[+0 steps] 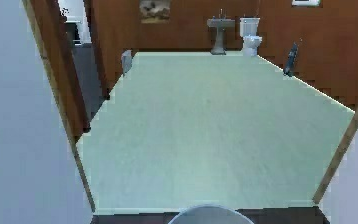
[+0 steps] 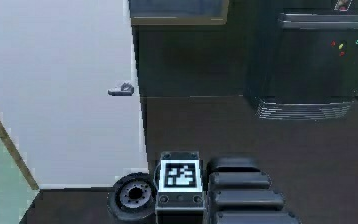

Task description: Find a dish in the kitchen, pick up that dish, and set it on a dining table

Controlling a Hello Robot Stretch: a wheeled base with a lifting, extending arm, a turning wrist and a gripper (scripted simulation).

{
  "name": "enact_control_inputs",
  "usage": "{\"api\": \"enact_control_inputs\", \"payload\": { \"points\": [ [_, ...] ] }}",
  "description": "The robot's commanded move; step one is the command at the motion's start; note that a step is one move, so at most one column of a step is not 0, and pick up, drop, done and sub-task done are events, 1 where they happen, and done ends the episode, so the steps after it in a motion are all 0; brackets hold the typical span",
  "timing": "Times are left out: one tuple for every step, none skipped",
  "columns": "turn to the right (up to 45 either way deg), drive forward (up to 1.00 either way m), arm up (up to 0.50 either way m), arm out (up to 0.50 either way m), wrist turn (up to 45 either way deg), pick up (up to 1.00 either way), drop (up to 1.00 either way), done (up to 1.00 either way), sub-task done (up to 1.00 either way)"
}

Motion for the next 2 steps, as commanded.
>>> {"api": "enact_control_inputs", "payload": {
  "points": [
    [45.0, 0.00, 0.00, 0.00, 0.0, 0.00, 0.00, 0.00, 0.00],
    [42.0, 0.00, 0.00, 0.00, 0.0, 0.00, 0.00, 0.00, 0.00]
  ]
}}
